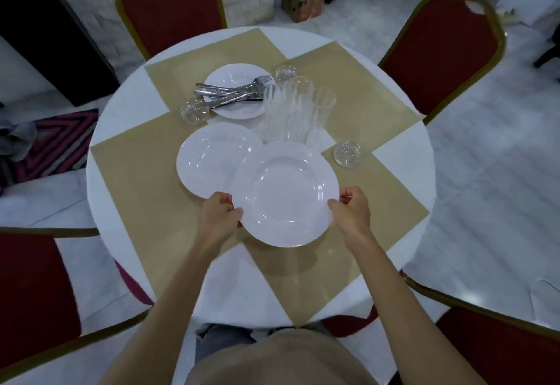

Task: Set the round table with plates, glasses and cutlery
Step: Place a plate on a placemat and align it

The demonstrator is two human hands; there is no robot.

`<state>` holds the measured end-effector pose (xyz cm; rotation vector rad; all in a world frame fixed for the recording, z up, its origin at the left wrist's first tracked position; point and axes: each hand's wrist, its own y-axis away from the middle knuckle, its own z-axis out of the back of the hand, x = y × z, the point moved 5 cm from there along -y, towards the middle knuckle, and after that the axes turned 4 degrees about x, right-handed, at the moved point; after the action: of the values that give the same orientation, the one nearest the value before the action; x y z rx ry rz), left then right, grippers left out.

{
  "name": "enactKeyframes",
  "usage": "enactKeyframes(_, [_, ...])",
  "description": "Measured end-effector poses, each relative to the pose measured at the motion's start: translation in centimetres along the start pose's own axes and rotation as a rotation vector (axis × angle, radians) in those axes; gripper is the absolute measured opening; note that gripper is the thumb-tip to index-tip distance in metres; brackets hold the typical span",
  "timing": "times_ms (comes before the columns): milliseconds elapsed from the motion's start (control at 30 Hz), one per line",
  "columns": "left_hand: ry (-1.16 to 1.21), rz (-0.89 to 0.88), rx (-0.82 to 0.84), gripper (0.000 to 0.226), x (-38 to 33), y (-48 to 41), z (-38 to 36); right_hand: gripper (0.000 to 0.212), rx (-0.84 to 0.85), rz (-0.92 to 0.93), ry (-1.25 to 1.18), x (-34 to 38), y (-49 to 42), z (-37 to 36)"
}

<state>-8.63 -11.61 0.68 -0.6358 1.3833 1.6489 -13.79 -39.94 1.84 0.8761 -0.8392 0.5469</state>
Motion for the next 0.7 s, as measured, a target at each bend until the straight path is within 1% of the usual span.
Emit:
enactKeyframes(67, [0.012, -0.003, 0.080, 0.022, 0.0, 1.0, -2.6, 0.023, -0.031, -0.017, -0.002, -1.4, -0.4, 2.4])
enactKeyframes(200, [-0.049, -0.020, 0.145, 0.025, 0.3, 1.8, -6.7, 0.025, -0.062, -0.084, -0.003, -4.0, -1.1, 5.6])
enactKeyframes(333, [-0.130, 0.015, 0.145, 0.024, 2.0, 1.5, -8.7, 0.026, -0.065, -0.157, 0.003, -6.2, -1.9, 6.7])
enactKeyframes(467, [-0.175, 0.059, 0.151, 0.029, 4.3, 1.1, -9.7, 0.025, -0.050, -0.203, 0.029, -7.8, -1.9, 7.2])
enactKeyframes(700, [-0.156, 0.091, 0.150, 0.027, 5.2, 2.8, -10.4, 0.026, -0.035, -0.223, 0.049, -9.0, -1.9, 7.3])
